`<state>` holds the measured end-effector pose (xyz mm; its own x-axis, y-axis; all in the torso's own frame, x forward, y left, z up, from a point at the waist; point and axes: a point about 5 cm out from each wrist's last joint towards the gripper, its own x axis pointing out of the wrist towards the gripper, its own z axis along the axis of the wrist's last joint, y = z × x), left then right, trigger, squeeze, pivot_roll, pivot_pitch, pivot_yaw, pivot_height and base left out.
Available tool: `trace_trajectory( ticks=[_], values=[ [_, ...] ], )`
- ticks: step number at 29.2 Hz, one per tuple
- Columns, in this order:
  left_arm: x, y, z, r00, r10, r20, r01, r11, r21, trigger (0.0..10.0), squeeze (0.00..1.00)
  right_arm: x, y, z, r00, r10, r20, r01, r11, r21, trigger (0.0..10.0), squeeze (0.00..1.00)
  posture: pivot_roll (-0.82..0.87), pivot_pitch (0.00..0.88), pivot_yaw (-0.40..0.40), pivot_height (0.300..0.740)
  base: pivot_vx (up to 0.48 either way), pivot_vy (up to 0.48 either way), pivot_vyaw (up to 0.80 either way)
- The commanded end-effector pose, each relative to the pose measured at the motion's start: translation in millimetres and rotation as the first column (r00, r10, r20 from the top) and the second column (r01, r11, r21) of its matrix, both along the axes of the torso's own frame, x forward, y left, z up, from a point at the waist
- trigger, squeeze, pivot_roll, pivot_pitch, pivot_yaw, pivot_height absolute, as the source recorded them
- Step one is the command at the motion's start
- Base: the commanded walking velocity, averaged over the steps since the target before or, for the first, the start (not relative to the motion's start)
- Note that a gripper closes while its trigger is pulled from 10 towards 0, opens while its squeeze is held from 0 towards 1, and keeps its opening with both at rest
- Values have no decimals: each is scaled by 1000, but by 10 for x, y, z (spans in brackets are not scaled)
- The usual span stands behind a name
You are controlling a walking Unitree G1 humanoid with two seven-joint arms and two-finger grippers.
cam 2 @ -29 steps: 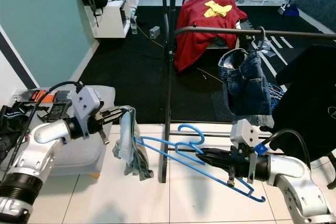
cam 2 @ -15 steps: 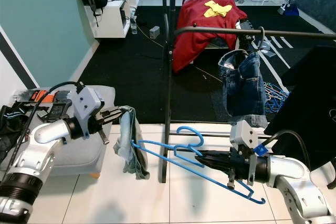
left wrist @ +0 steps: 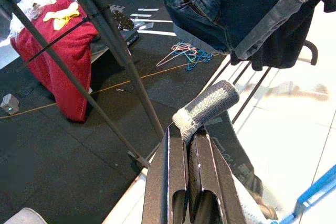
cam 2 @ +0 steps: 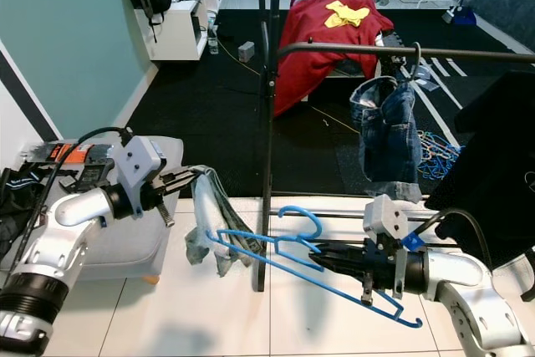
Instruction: Hang hanger
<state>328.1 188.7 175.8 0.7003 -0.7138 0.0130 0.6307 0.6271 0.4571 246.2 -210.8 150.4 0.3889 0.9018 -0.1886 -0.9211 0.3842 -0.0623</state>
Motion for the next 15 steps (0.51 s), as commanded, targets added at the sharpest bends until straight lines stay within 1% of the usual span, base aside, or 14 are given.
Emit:
trace_trajectory(
  ticks=[1, 2, 5, 6, 8, 12, 15],
  values=[
    [-4, 8, -40, 1000, 0, -12, 0, 1000, 17, 10000, 0, 56, -45, 93, 996, -51, 74, 50, 999, 9, 10000, 0, -56, 72, 21, 740, 0, 0, 0],
    [-1, 10, -42, 1000, 2, -12, -2, 1000, 19, 10000, 0, 108, -70, 161, 987, -98, 124, 94, 995, 40, 10000, 0, -56, 71, 21, 740, 0, 0, 0],
    [-1, 10, -42, 1000, 2, -12, -2, 1000, 19, 10000, 0, 108, -70, 161, 987, -98, 124, 94, 995, 40, 10000, 0, -56, 71, 21, 740, 0, 0, 0],
    [1, 9, -42, 1000, 2, -12, -2, 1000, 19, 10000, 0, 143, -91, 213, 978, -132, 162, 123, 991, 59, 10000, 0, -58, 70, 24, 740, 0, 0, 0],
    [1, 5, -41, 1000, 1, -13, 0, 1000, 17, 10000, 0, 150, -105, 238, 974, -145, 175, 135, 988, 70, 10000, 0, -60, 66, 25, 740, 0, 0, 0],
    [2, -1, -41, 1000, -2, -13, 2, 1000, 15, 10000, 0, 146, -109, 245, 974, -145, 176, 135, 988, 72, 10000, 0, -61, 65, 25, 740, 0, 0, 0],
    [-1, -22, -40, 1000, -8, -13, 8, 1000, 12, 10000, 0, 128, -83, 225, 980, -122, 157, 112, 991, 68, 10000, 0, -60, 61, 26, 740, 0, 0, 0]
  ],
)
